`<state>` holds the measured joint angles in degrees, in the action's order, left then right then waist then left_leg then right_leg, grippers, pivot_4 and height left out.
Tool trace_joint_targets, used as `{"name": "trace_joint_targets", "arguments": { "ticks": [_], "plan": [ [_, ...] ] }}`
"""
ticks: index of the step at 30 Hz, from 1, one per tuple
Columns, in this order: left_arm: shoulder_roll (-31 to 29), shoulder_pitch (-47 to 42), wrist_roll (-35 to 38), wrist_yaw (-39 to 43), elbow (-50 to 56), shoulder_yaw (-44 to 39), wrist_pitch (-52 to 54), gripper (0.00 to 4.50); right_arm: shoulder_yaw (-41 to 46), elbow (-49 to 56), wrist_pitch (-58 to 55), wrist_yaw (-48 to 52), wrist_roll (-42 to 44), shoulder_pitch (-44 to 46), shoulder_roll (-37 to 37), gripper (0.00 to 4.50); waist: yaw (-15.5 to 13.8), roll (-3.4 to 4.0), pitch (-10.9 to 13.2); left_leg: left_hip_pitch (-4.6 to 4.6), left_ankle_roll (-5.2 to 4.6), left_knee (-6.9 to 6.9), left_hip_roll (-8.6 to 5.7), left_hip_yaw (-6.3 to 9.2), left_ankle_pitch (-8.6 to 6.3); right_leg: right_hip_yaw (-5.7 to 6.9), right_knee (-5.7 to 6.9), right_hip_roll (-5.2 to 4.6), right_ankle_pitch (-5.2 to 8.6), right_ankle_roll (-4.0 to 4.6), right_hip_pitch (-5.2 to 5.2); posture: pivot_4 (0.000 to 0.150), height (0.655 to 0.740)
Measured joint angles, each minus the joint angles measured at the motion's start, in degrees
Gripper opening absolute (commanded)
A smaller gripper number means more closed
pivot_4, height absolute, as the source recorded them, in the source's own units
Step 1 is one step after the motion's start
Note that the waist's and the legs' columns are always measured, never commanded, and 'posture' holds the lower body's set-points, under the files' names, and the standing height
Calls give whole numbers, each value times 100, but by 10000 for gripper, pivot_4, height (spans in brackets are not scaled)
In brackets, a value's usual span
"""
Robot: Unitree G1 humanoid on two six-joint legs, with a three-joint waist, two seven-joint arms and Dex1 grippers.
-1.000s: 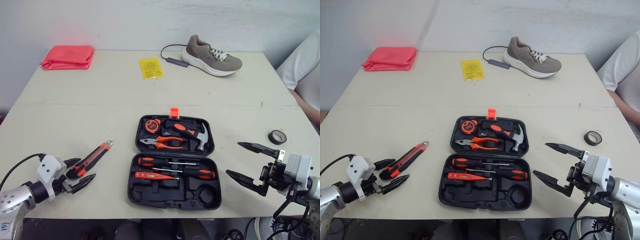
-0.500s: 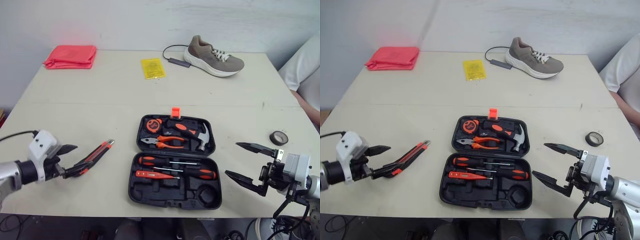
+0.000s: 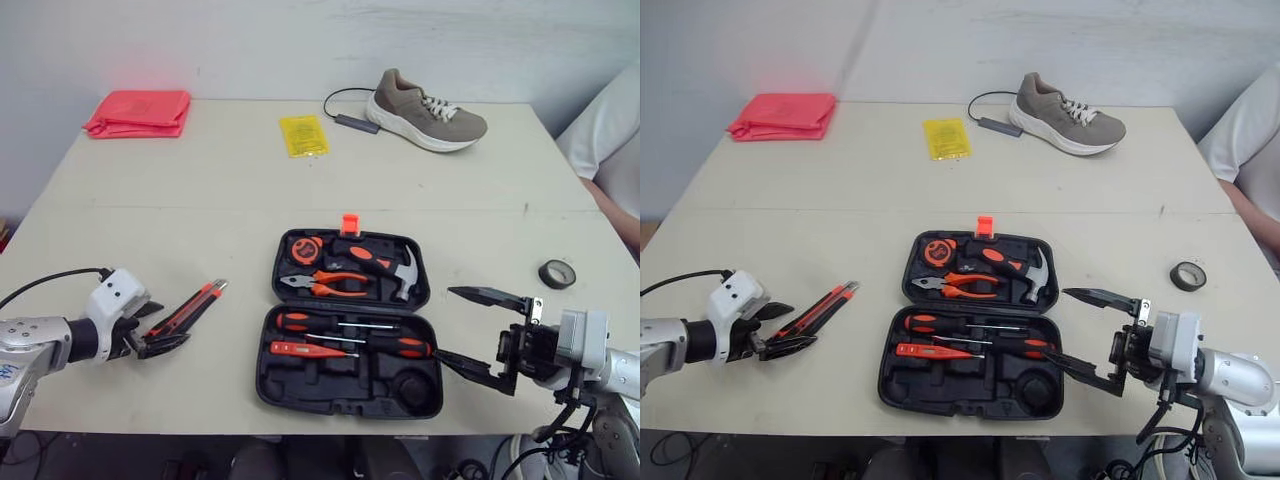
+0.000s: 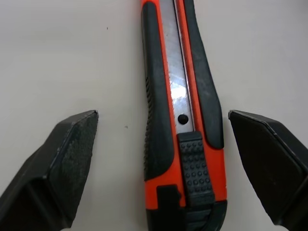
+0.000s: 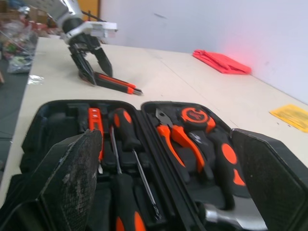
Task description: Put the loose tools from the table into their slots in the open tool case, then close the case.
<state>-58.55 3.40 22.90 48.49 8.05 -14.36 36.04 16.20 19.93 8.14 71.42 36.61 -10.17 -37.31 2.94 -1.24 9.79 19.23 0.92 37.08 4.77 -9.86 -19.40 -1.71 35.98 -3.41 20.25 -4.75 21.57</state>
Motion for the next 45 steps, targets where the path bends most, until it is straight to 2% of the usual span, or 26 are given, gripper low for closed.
{"name": "trace_joint_targets", "arguments": {
  "ticks": [4,7,11,12,18,22,26,31,33,34,36,45],
  "plan": [
    [-32,-120,-88,196,-180,103,-106,44184,8,-12,256,164,-4,-264,92,45000,-17,11,-6,-2,0,-2,0,0,0,1,0,0,0,0,0,1500,7400],
    [2,-200,-197,246,-283,186,-260,35847,18,-84,468,242,-18,-430,158,45000,-31,20,-8,-3,-2,0,-2,0,2,0,5,-1,0,0,-1,1500,7400],
    [38,-270,-308,279,-430,202,-418,18080,37,-197,615,256,-68,-485,163,45000,-30,23,-10,-3,-3,-1,-3,-1,1,-1,3,-1,0,0,-1,1500,7400],
    [52,-268,-321,291,-428,203,-441,15605,37,-206,661,255,-81,-498,163,45000,-31,26,-12,-3,-3,-1,-3,-2,0,-2,2,-1,0,0,-1,1500,7400],
    [411,-256,-440,317,-427,186,-1051,15621,44,-234,760,233,-126,-640,163,45000,-124,32,-14,-2,-6,6,-6,-4,-1,-4,2,-4,-1,-1,-1,1500,7400],
    [632,-412,-283,705,-338,188,-1596,15621,131,-314,815,235,-128,-683,155,45000,-140,-6,-5,2,-6,5,-4,0,2,1,3,-3,-2,-3,-1,1500,7400],
    [531,-984,224,1292,515,261,-1521,15621,351,-475,814,257,-125,-699,27,45000,-136,-13,-4,5,-8,6,-8,-7,0,-3,0,-4,-3,-5,-3,1500,7400],
    [326,-1846,584,1829,1542,1134,-925,15621,470,-465,756,238,-120,-745,-66,45000,-125,-5,-5,0,-3,14,-8,-16,4,-18,0,17,-7,-13,-4,1500,7400],
    [239,-2283,563,2046,1814,1789,-567,15621,496,-456,692,223,-118,-868,-80,45000,-132,-6,-5,3,4,25,-11,-16,6,-23,-2,44,-9,-17,-4,1500,7400],
    [221,-2452,498,2124,1905,2060,-469,15621,517,-441,674,211,-115,-918,-85,45000,-132,-5,-5,2,8,26,-10,-16,6,-29,-2,80,-10,-18,-4,1500,7400],
    [236,-2722,310,2172,2053,2534,-305,15621,542,-401,655,189,-113,-1011,-88,45000,-124,-3,-5,-1,15,25,-5,-17,9,-38,-2,88,-10,-19,-4,1500,7400],
    [570,-3214,-218,1975,2400,3802,570,15621,659,553,278,-247,-110,-1724,-82,45000,-137,-3,-4,0,24,28,7,-10,14,-44,1,87,-10,-19,-3,1500,7400]
  ]
}}
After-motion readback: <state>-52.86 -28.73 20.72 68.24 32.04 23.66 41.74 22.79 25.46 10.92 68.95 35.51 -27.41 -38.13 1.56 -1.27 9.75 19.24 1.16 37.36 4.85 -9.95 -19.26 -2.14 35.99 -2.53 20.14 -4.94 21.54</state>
